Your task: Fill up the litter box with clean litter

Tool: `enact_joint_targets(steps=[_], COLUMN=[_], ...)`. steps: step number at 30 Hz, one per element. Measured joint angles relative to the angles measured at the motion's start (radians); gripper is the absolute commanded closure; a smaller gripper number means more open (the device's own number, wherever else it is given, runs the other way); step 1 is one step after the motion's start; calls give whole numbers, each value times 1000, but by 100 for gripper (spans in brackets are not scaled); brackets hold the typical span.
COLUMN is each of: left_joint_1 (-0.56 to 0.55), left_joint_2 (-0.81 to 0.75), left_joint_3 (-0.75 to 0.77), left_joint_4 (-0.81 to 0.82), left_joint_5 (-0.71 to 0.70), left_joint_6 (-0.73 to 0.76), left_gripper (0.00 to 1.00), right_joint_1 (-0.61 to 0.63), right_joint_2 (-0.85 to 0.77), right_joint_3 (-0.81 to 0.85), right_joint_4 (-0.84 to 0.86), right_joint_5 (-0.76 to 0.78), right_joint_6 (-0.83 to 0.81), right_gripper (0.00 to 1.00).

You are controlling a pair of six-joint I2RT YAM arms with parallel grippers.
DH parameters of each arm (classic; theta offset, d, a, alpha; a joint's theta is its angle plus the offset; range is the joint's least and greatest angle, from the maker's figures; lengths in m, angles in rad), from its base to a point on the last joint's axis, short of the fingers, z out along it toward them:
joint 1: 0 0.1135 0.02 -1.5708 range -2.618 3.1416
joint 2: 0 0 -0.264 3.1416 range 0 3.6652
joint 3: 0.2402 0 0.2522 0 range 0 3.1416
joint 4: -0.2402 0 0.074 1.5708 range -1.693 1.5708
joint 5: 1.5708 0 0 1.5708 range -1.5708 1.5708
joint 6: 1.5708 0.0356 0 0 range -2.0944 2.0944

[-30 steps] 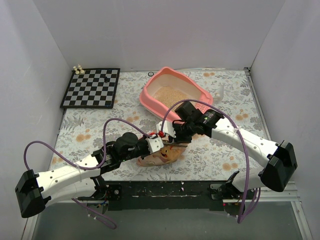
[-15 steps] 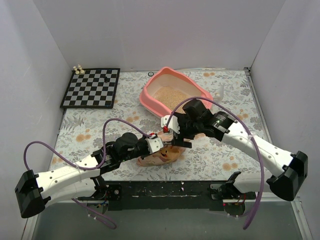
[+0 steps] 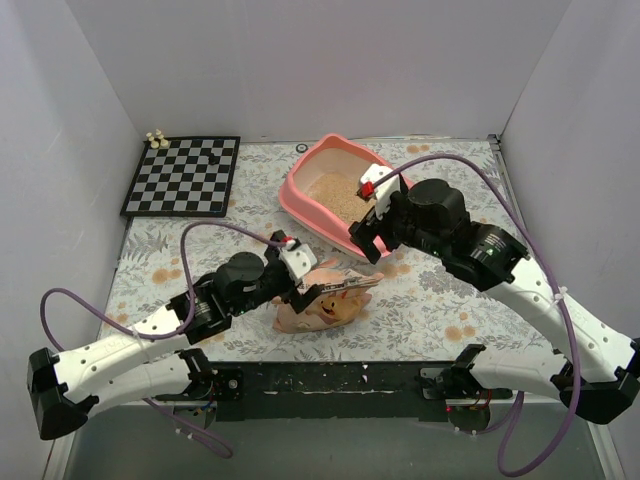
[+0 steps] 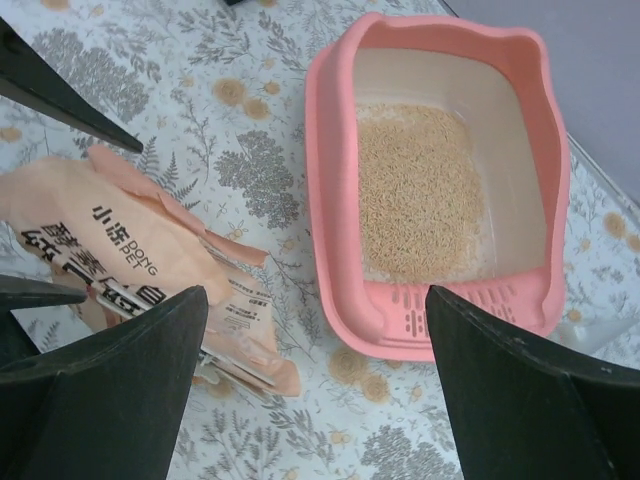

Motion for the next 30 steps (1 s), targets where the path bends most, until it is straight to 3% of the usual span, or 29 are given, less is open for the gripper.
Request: enact_joint_targets(steps=[12, 17, 23, 30], left_joint_1=[15, 155, 333, 433], left_joint_2=[224, 293, 313, 354], left_joint_3=[420, 554, 559, 412], left_joint_4=[-207, -278, -275, -165], left_joint_5=[-270, -225, -125, -72], left_joint_6=[-263, -386, -443, -497], left_gripper=[2, 2, 2, 2], right_joint_1=[1, 1, 1, 1], right_joint_2=[117, 89, -24, 49], right_joint_3=[34, 13, -73, -35], right_joint_4=[-15, 33, 117, 101], right_joint_5=[447, 490, 513, 629], right_joint_6=[361, 380, 363, 364], right_gripper=[2, 2, 2, 2])
